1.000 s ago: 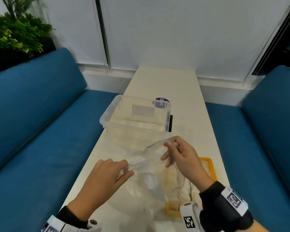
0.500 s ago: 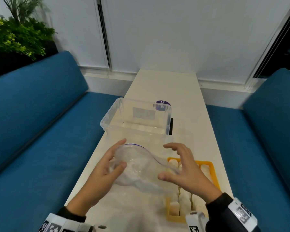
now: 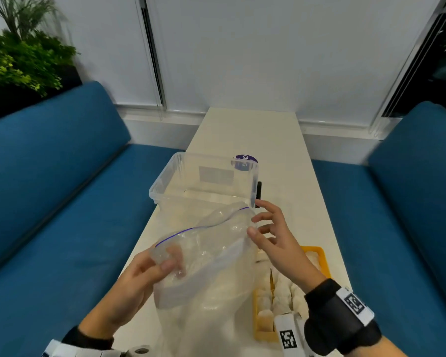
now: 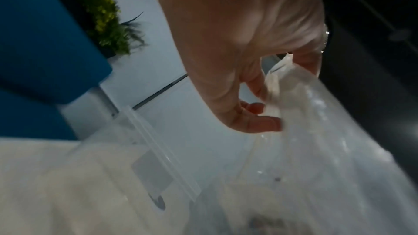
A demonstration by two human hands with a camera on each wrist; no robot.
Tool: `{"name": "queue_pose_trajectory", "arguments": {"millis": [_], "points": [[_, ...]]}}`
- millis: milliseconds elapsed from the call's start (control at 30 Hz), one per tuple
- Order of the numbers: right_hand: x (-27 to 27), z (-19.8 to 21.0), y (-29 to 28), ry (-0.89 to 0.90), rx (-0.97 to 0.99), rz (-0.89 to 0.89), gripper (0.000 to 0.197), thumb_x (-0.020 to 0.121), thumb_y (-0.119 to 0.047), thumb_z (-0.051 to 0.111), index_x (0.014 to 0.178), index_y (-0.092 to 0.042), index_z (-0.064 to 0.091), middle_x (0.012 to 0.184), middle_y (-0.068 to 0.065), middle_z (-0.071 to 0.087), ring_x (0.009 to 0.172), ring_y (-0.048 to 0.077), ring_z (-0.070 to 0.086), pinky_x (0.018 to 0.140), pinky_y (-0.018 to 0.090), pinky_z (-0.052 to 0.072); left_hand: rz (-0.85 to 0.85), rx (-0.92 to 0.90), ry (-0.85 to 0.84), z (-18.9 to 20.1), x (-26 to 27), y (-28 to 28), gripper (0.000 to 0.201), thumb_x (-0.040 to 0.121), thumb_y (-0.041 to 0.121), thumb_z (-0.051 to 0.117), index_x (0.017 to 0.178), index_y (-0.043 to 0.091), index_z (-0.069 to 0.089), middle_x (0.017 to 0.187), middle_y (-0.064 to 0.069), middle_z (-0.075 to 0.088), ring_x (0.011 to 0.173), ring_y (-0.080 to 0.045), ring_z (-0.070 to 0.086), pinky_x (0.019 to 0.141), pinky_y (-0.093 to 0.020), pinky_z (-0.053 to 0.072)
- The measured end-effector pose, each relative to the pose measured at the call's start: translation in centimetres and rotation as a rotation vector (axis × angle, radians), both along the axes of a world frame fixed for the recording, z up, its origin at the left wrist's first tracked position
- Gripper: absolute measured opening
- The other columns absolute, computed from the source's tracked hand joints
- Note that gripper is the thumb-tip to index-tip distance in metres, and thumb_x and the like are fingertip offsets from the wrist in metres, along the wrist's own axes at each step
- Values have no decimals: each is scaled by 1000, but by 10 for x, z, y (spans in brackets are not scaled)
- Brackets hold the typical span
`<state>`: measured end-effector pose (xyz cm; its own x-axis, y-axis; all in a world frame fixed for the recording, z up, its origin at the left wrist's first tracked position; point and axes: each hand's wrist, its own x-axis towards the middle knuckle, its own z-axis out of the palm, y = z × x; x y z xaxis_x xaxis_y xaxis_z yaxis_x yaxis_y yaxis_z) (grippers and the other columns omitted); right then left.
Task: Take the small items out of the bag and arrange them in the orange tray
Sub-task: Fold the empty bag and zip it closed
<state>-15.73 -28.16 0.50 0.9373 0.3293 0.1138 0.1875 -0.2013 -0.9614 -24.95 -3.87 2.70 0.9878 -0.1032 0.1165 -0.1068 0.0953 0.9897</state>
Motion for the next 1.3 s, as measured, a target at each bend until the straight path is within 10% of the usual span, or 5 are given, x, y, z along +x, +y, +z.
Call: {"name": "queue_pose_trajectory", "arguments": {"millis": [300, 533, 867, 1067, 1300], "points": [[4, 1, -7, 5, 17, 52, 22, 90, -34, 44, 91, -15, 56, 95, -7, 58, 89, 4, 55, 82, 19, 47, 1, -25, 47, -1, -7, 20, 66, 54, 70, 69, 62, 5, 63, 80, -4, 51, 67, -16, 48, 64, -21, 43], [3, 19, -34, 310, 517, 241, 45, 62, -51, 79, 76, -14, 57, 61, -2, 45, 54, 9, 45, 58, 16, 47, 84, 939, -64, -3, -1, 55, 70, 60, 86, 48, 73, 20, 66, 101, 16, 60, 87, -7, 59, 73, -17, 46], [-8, 8, -32, 465, 156, 421, 112, 60, -22, 87, 142, -44, 14, 135, -8, 53, 122, 14, 55, 92, 29, 50, 224, 105, 3, 10, -8, 33, 50, 67, 54, 72, 114, 40, 61, 91, -11, 73, 77, -24, 67, 73, -24, 56], [-27, 3, -8, 363, 98, 214, 36, 79, -29, 61, 112, -17, 65, 107, -8, 72, 106, 6, 64, 81, 11, 49, 195, -91, 154, -5, -8, 30, 76, 62, 66, 70, 130, 45, 43, 121, 6, 65, 98, -17, 68, 75, -26, 57], [-31, -15, 7, 317, 116, 3, 32, 90, -33, 59, 116, -13, 60, 108, 8, 70, 97, 24, 68, 78, 41, 58, 287, 752, 242, -10, -28, 17, 97, 83, 35, 62, 133, 60, -17, 147, 18, 20, 103, -8, 54, 88, -23, 46]]}}
